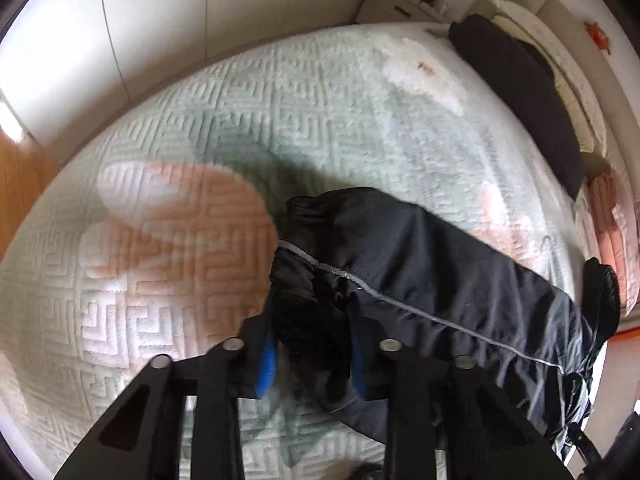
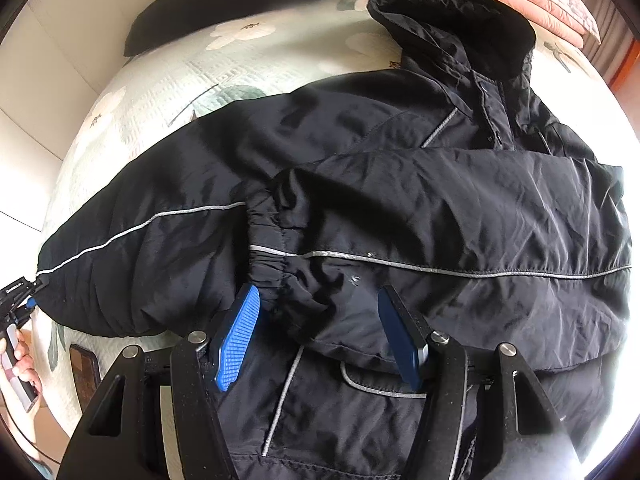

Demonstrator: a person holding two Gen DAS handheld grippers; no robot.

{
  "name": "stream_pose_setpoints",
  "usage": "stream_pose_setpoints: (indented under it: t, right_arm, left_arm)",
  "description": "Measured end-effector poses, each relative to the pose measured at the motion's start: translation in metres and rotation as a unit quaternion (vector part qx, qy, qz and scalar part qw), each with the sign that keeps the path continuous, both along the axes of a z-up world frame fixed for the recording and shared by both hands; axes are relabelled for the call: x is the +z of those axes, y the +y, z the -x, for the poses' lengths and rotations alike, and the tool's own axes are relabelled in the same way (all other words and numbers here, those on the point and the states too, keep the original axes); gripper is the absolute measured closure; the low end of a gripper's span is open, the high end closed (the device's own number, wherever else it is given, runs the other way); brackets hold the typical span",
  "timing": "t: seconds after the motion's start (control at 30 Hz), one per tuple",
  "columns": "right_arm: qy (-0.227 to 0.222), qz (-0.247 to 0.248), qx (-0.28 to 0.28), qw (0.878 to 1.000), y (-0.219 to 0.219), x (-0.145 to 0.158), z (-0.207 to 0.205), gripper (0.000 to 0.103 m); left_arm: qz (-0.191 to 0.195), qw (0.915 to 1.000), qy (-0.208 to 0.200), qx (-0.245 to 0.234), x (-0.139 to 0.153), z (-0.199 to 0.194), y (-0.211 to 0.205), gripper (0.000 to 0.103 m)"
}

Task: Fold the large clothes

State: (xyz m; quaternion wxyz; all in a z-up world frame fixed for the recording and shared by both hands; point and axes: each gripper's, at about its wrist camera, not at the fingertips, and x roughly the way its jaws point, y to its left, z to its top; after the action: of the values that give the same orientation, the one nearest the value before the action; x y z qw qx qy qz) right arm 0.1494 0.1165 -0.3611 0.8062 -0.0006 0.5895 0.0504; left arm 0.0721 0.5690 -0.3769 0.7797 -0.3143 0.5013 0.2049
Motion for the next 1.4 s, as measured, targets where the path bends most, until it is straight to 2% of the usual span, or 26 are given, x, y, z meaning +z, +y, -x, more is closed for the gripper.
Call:
stream_pose_setpoints:
  t: [0.17,0.2,0.33,0.4,0.57,0.7,0.8,0.87,0.9,1.03,1.27,1.33,1.37,1.4]
  right_arm:
    - [-0.002,-0.006,-0.008,1.0,-0.021,0.003,0.005,0.037]
    - [-0.003,-0.007,-0.011,1.0,-0.026,0.004,0.006,0.037]
    - [-0.005,-0.018,-0.023,1.0,-0.053,0.012,0.009,0.037]
    - [-0.006,-0.024,-0.028,0.999,-0.069,0.015,0.01,0.037]
    - [-0.017,-0.024,-0.034,0.999,-0.107,0.028,0.017,0.037]
    - [-0.025,-0.024,-0.045,0.998,-0.142,0.039,0.023,0.037]
    - [-0.026,-0.029,-0.056,0.998,-0.169,0.046,0.028,0.037]
    - [-0.027,-0.03,-0.062,0.997,-0.187,0.049,0.03,0.037]
    - [-0.028,-0.029,-0.065,0.997,-0.196,0.051,0.032,0.037]
    - [-0.029,-0.022,-0.074,0.997,-0.231,0.052,0.037,0.037]
    - [-0.023,-0.02,-0.093,0.995,-0.285,0.047,0.049,0.037]
    - [-0.016,-0.023,-0.097,0.995,-0.294,0.042,0.051,0.037]
    - [-0.013,-0.026,-0.097,0.995,-0.298,0.04,0.052,0.037]
    - [-0.01,-0.029,-0.096,0.995,-0.301,0.039,0.053,0.037]
  left_arm:
    - [-0.074,0.9954,-0.048,-0.037,0.052,-0.005,-0.043,0.08]
    - [-0.094,0.992,-0.063,-0.057,0.07,-0.009,-0.062,0.081]
    - [-0.123,0.9797,-0.103,-0.121,0.117,-0.027,-0.124,0.082]
    - [-0.122,0.9728,-0.127,-0.15,0.138,-0.035,-0.159,0.083]
    - [-0.113,0.9548,-0.17,-0.216,0.168,-0.051,-0.241,0.085]
    - [-0.09,0.9344,-0.198,-0.282,0.181,-0.06,-0.319,0.086]
    - [-0.068,0.9171,-0.208,-0.334,0.18,-0.067,-0.385,0.086]
    - [-0.05,0.9087,-0.205,-0.36,0.176,-0.071,-0.417,0.086]
    - [-0.042,0.9014,-0.203,-0.38,0.171,-0.073,-0.441,0.086]
    - [-0.044,0.8818,-0.182,-0.433,0.145,-0.075,-0.509,0.086]
    - [-0.037,0.8676,-0.121,-0.481,0.086,-0.076,-0.582,0.084]
    - [-0.018,0.8681,-0.096,-0.487,0.069,-0.077,-0.594,0.072]
    - [0.012,0.8676,-0.084,-0.49,0.062,-0.077,-0.595,0.061]
    - [0.044,0.8677,-0.072,-0.49,0.056,-0.078,-0.594,0.055]
